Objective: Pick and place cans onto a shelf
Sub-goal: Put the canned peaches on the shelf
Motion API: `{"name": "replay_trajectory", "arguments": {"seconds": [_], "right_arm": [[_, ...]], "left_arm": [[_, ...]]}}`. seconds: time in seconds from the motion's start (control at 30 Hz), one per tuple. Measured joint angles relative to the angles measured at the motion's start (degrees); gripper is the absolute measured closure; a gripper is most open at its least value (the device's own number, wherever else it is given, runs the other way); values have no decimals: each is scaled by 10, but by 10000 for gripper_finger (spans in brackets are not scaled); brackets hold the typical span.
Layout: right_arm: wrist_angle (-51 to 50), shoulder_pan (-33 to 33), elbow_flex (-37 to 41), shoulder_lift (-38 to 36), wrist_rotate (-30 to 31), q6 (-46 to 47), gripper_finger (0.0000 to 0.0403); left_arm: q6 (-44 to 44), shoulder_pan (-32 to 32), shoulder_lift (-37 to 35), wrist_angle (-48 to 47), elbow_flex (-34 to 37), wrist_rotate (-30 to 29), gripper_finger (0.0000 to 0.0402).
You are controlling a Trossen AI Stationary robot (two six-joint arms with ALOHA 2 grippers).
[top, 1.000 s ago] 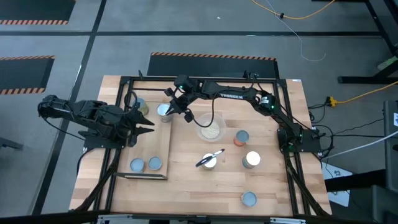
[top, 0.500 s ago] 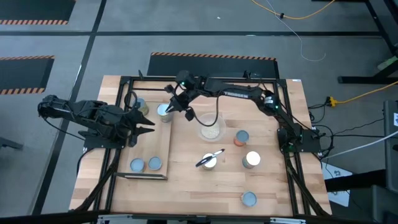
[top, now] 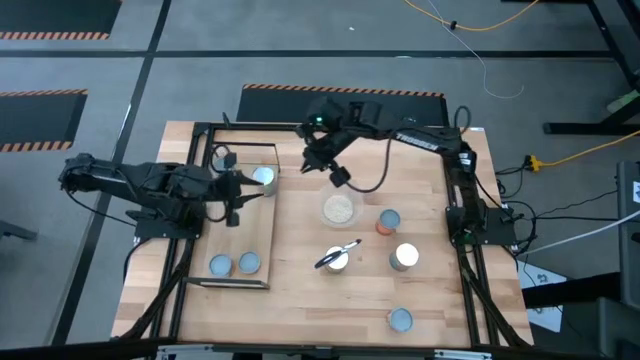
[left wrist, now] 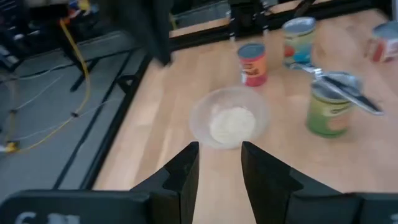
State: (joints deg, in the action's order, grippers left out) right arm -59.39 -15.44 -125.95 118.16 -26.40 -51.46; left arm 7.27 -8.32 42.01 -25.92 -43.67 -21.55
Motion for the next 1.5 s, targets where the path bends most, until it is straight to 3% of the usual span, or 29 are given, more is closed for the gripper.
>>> {"name": "replay_trajectory", "arguments": {"seconds": [0.4,0.53,0.87,1.5], "right_arm": [[-203,0,7,-37,-53,62,374],[-197,0,7,-34,-82,60,374],[-144,0,7,-34,-78,59,374],[-143,0,7,-34,-77,58,374]], "left_arm": [[26,119,70,-39,-22,114,288],[25,154,82,-85,-22,137,288],[37,198,108,-164,-22,138,288],[75,211,181,-161,-23,127,296]]}}
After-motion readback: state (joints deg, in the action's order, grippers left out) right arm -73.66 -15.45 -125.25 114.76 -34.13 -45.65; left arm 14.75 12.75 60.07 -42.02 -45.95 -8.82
